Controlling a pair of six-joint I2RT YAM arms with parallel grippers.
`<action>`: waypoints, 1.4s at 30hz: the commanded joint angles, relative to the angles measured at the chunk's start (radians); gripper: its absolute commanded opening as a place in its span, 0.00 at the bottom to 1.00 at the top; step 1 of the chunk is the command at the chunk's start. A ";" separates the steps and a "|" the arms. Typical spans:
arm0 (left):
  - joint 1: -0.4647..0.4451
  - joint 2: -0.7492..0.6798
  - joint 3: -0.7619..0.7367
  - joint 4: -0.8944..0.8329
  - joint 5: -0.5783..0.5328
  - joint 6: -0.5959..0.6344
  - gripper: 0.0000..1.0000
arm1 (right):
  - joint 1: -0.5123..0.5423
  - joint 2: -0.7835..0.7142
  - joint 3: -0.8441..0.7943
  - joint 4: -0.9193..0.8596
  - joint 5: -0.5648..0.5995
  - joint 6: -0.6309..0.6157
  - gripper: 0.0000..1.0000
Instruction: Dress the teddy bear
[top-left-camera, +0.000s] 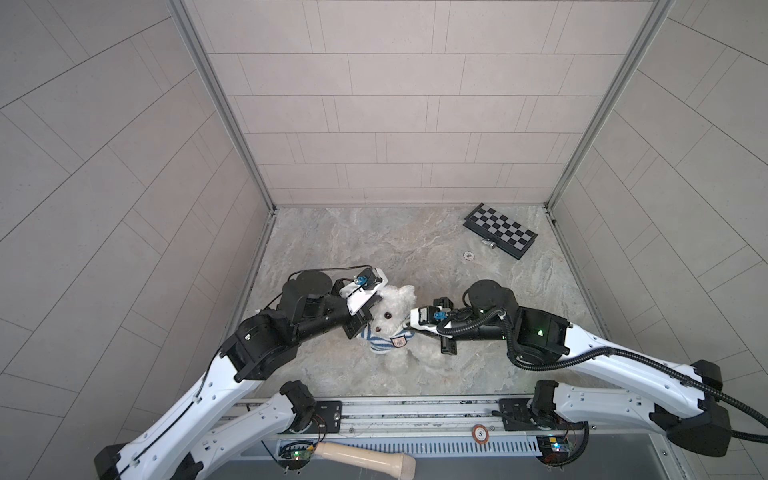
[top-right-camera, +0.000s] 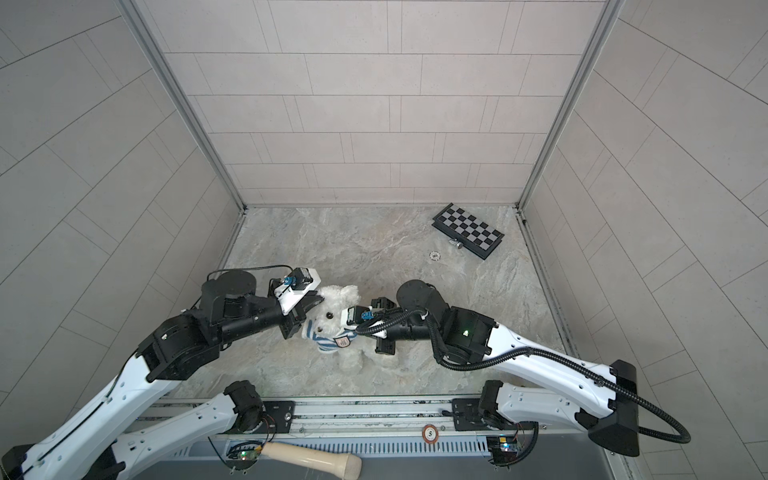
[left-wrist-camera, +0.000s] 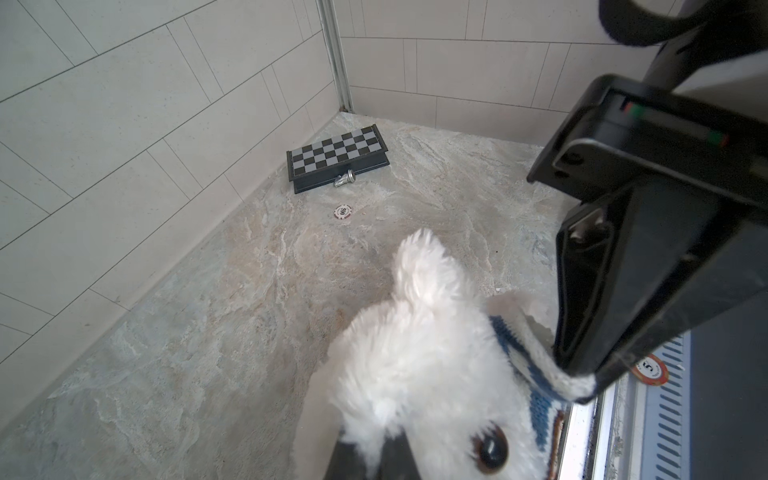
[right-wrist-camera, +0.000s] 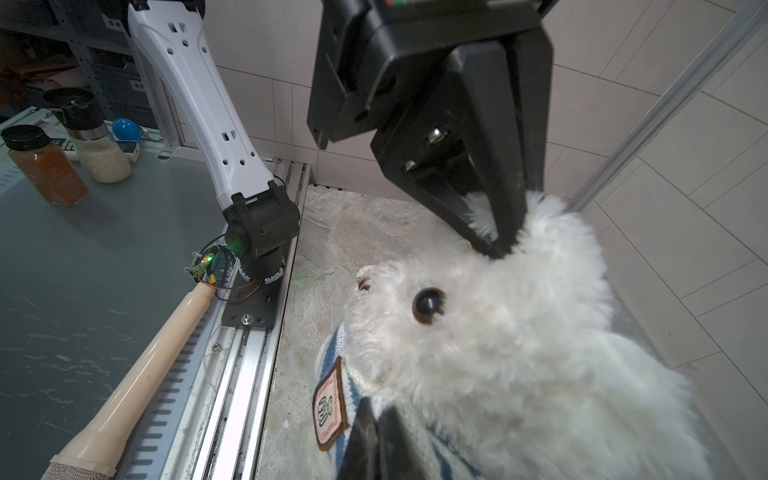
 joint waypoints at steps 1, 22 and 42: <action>-0.002 -0.005 -0.029 0.034 -0.053 -0.013 0.00 | 0.014 -0.055 0.007 0.012 -0.042 0.022 0.00; -0.022 -0.018 -0.128 0.134 -0.126 -0.037 0.00 | 0.104 0.002 0.001 0.101 0.100 0.199 0.00; -0.005 0.025 -0.074 0.095 0.065 -0.072 0.00 | -0.089 -0.114 -0.134 0.059 0.320 0.247 0.26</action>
